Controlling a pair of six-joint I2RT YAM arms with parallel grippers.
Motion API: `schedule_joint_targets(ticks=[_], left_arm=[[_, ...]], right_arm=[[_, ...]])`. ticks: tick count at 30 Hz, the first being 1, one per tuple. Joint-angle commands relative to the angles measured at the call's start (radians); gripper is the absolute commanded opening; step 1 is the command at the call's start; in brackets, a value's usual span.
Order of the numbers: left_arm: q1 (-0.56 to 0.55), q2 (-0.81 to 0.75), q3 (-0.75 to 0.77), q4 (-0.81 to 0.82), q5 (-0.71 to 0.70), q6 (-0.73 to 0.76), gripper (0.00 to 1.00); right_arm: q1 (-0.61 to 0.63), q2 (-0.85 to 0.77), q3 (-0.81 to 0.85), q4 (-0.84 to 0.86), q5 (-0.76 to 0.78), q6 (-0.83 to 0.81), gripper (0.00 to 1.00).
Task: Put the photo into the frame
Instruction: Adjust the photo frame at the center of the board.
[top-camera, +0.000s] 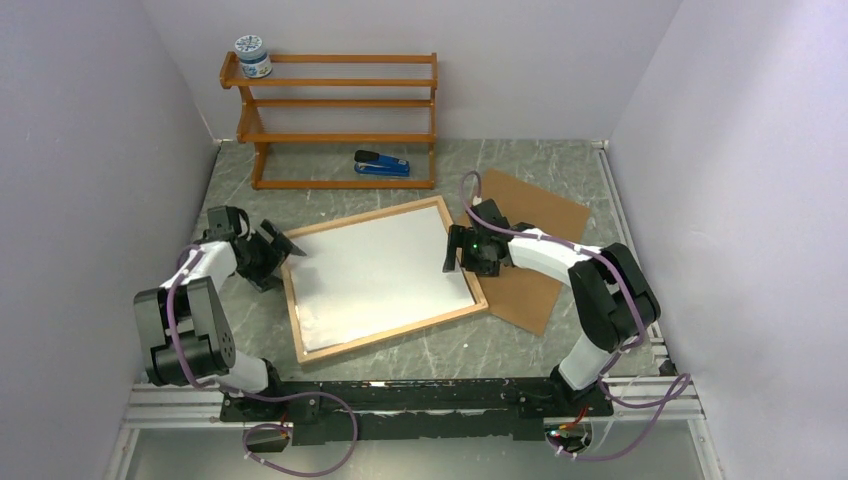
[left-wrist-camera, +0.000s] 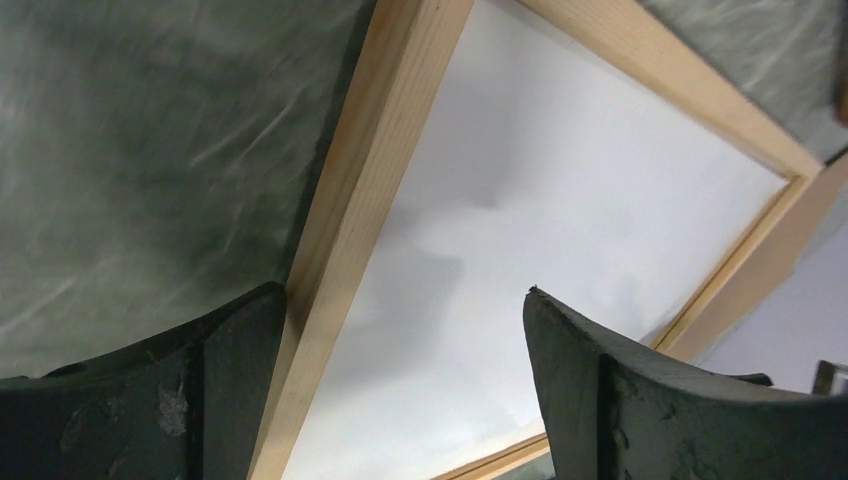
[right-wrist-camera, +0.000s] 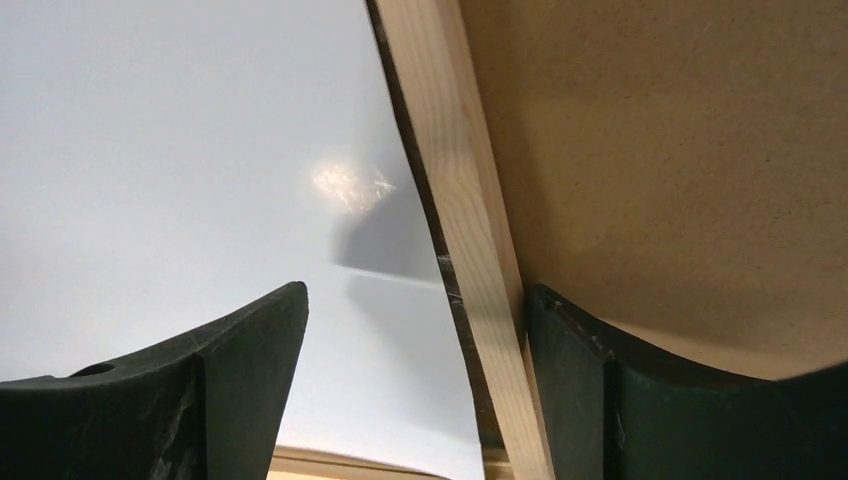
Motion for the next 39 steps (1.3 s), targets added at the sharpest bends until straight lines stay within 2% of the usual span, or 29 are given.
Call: schedule_joint_targets(ticks=[1, 7, 10, 12, 14, 21, 27, 31, 34, 39], left_arm=[[-0.048, 0.036, 0.101, 0.028, 0.185, -0.016, 0.90], [-0.048, 0.056, 0.194, -0.156, -0.073, -0.009, 0.91], [-0.046, 0.062, 0.220, -0.215, -0.200, 0.001, 0.93], [-0.036, 0.066, 0.227, -0.221, -0.236, 0.015, 0.93], [-0.007, 0.084, 0.233, -0.210, -0.226, 0.058, 0.93], [0.100, 0.258, 0.316, -0.201, -0.045, 0.184, 0.92], [0.125, 0.344, 0.399, -0.227, -0.073, 0.227, 0.93], [0.125, 0.359, 0.445, -0.264, -0.131, 0.245, 0.94], [0.126, 0.342, 0.456, -0.303, -0.221, 0.230, 0.94], [0.125, 0.309, 0.475, -0.357, -0.357, 0.173, 0.94]], right_arm=[[0.040, -0.004, -0.003, 0.016, -0.258, 0.056, 0.81], [0.048, 0.023, -0.004, 0.094, -0.382, 0.056, 0.81], [0.065, 0.042, 0.009, 0.101, -0.395, 0.061, 0.81], [0.079, 0.050, 0.019, 0.107, -0.398, 0.066, 0.81], [0.097, 0.064, 0.033, 0.116, -0.407, 0.076, 0.80], [0.177, 0.148, 0.122, 0.133, -0.459, 0.092, 0.80], [0.213, 0.238, 0.203, 0.131, -0.529, 0.065, 0.80], [0.218, 0.235, 0.225, 0.070, -0.454, 0.065, 0.80], [0.210, 0.190, 0.236, -0.027, -0.293, 0.056, 0.81], [0.164, 0.049, 0.206, -0.107, -0.110, 0.025, 0.86]])
